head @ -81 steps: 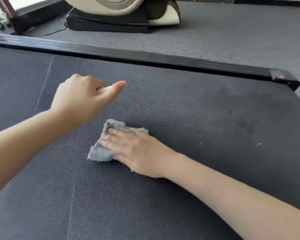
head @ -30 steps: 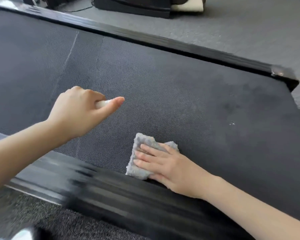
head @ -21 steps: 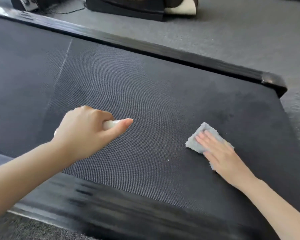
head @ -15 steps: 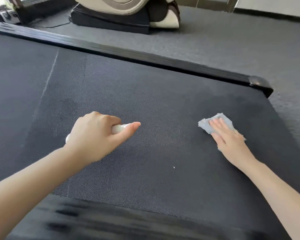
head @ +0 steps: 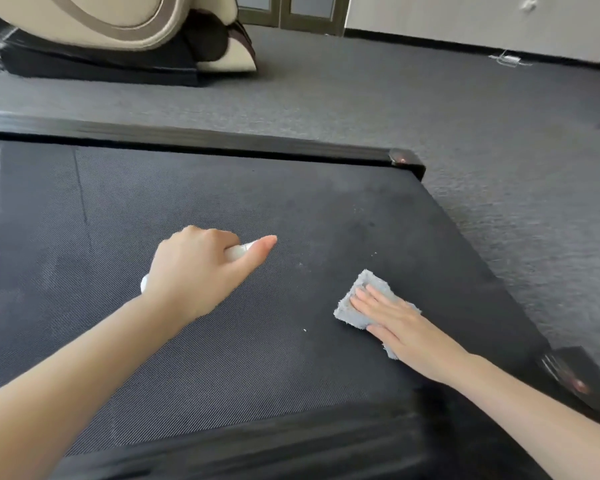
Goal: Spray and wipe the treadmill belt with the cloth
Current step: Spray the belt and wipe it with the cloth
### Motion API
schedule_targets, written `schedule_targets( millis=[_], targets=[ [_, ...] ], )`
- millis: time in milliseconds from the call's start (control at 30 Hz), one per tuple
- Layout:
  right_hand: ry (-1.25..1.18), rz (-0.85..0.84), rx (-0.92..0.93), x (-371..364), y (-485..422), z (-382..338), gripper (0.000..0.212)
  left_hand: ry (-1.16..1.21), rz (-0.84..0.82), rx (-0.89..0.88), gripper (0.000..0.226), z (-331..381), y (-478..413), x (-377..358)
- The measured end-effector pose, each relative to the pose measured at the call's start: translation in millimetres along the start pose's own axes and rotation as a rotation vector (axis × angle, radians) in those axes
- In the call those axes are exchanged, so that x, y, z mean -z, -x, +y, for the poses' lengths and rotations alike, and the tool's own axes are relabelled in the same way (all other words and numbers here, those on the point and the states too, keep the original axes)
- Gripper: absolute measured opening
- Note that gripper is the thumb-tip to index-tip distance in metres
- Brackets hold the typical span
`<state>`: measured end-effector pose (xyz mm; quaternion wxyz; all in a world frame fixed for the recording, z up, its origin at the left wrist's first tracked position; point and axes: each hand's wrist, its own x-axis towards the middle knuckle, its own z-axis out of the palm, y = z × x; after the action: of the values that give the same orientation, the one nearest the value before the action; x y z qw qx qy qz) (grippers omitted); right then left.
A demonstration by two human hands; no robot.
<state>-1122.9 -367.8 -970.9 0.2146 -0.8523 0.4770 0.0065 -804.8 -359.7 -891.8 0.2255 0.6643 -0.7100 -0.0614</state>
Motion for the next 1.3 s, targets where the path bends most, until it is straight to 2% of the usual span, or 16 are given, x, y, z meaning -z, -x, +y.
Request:
schedule_targets(
  millis=[200, 433, 633, 867, 1033, 1200, 1300],
  targets=[
    [-0.028, 0.074, 0.006, -1, -6, 35, 0.048, -0.023, -0.029, -0.019, 0.076, 22, 23, -30],
    [-0.054, 0.168, 0.017, 9, -1, 95, 0.048, -0.160, -0.091, 0.010, 0.082, 55, 37, -71],
    [-0.057, 0.197, 0.031, 14, 16, 140, 0.048, -0.279, -0.084, -0.041, 0.076, 91, 39, -90],
    [-0.096, 0.253, 0.055, 11, 15, 149, 0.048, -0.238, 0.057, 0.032, 0.064, 101, 37, -108],
    [-0.082, 0.264, 0.092, 10, 12, 152, 0.049, -0.245, 0.025, 0.138, 0.079, 104, 14, -111],
    [-0.070, 0.275, 0.101, 9, 12, 152, 0.049, -0.239, 0.105, 0.056, 0.075, 111, -11, -125],
    [-0.077, 0.260, 0.090, 9, 13, 151, 0.048, -0.194, 0.138, 0.071, 0.073, 113, -32, -129]
  ],
)
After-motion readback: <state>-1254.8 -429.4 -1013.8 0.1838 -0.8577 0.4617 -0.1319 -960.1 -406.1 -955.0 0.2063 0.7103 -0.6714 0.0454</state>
